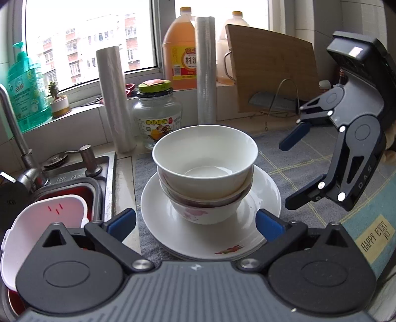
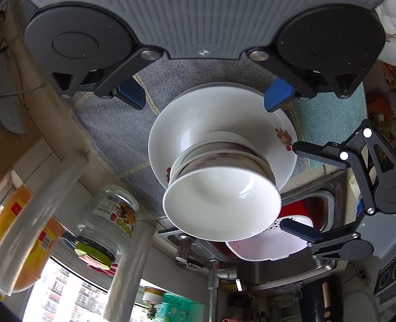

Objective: Organize plates and bowls

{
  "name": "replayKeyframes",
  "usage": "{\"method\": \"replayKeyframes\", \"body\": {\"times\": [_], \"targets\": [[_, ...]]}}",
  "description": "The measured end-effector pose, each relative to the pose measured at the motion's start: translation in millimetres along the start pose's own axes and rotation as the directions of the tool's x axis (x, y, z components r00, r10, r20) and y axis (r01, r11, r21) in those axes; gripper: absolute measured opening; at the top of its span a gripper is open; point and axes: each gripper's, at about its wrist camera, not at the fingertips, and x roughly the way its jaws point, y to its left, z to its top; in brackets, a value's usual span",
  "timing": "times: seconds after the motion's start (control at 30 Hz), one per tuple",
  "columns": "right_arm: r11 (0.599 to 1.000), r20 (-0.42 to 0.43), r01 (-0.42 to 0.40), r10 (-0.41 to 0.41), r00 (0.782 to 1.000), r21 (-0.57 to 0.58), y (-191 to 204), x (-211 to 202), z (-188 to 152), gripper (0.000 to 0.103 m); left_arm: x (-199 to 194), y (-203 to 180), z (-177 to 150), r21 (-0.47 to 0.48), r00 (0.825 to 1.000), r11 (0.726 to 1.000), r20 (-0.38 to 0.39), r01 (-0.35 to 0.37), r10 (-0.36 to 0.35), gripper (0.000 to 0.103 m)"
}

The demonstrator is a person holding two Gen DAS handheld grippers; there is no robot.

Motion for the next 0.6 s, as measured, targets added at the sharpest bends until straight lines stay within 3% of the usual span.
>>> {"method": "replayKeyframes", "body": {"times": [0.13, 0.3, 0.43, 0.6], "targets": [[0.984, 0.009, 0.086, -0.088, 0.996, 0.157, 4.1, -15.8, -19.2, 0.103, -12.8, -24.1, -0.5, -0.121, 0.992, 0.986, -0.065, -0.118, 0.111, 0.102], [0.923, -0.014, 0.171, -0.177, 0.984, 0.346, 8.9, -39.9, -45.3, 0.103, -39.6, -55.2, 9.8, -0.255, 0.972, 0.939, -0.106, -0.23, 0.209, 0.102], [0.886, -0.005, 0.177, -0.194, 0.981, 0.428, 16.3, -65.7, -61.1, 0.103, -63.2, -79.7, 20.4, -0.281, 0.952, 0.91, -0.115, -0.305, 0.283, 0.102], [0.879, 0.029, 0.172, -0.206, 0.978, 0.446, 22.6, -93.4, -69.5, 0.103, -80.6, -94.6, 28.2, -0.315, 0.942, 0.887, -0.123, -0.337, 0.314, 0.102]]}}
